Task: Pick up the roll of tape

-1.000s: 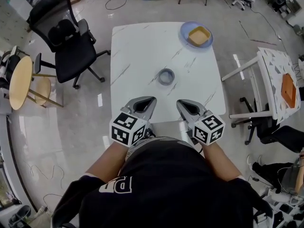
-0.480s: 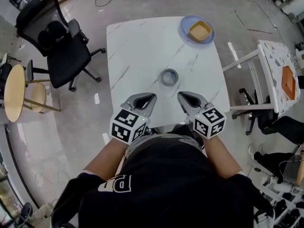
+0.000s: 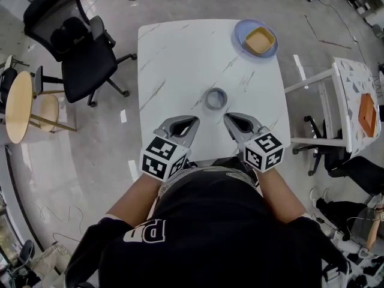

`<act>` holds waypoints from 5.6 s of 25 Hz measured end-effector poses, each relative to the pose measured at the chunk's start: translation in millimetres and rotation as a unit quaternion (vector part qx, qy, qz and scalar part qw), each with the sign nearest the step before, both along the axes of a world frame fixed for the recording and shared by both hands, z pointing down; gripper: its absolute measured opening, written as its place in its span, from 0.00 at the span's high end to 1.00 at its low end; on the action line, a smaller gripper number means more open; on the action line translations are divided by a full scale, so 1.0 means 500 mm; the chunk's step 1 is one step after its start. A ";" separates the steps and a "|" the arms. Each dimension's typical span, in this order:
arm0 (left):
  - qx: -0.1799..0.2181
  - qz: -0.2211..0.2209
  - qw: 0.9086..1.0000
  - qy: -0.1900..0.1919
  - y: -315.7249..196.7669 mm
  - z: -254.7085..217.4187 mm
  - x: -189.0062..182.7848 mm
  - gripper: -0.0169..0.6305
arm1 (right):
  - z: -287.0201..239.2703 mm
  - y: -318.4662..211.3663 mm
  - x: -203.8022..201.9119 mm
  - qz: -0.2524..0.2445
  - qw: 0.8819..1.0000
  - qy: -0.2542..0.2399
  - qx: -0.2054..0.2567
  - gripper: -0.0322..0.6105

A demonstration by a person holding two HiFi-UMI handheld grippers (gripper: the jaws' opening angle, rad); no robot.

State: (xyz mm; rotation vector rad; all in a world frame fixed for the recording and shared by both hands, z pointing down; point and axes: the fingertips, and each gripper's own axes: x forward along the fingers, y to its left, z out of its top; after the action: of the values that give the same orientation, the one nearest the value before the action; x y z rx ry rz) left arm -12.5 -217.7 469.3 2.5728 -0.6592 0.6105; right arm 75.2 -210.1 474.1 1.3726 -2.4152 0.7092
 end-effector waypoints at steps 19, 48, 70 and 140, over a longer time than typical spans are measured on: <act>0.006 -0.075 0.997 -0.006 -0.001 -0.011 0.055 0.88 | 0.015 -0.015 0.041 -0.095 0.995 0.017 -0.001 0.95; 0.012 -0.084 0.996 -0.009 -0.001 -0.024 0.044 0.88 | 0.003 -0.020 0.041 -0.082 0.996 0.021 0.028 0.91; 0.013 -0.080 0.997 -0.009 0.015 -0.024 0.041 0.88 | 0.008 -0.006 0.029 -0.092 0.995 0.028 0.026 0.85; -0.017 -0.166 0.986 -0.012 0.028 0.026 -0.093 0.88 | 0.437 -0.088 -0.029 -0.339 0.851 0.376 -0.138 0.85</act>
State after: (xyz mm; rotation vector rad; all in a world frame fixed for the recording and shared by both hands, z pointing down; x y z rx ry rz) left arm -58.8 -203.6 482.4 2.3509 -1.0485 0.5363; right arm 60.6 -254.3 692.4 0.4531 -1.8381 0.2303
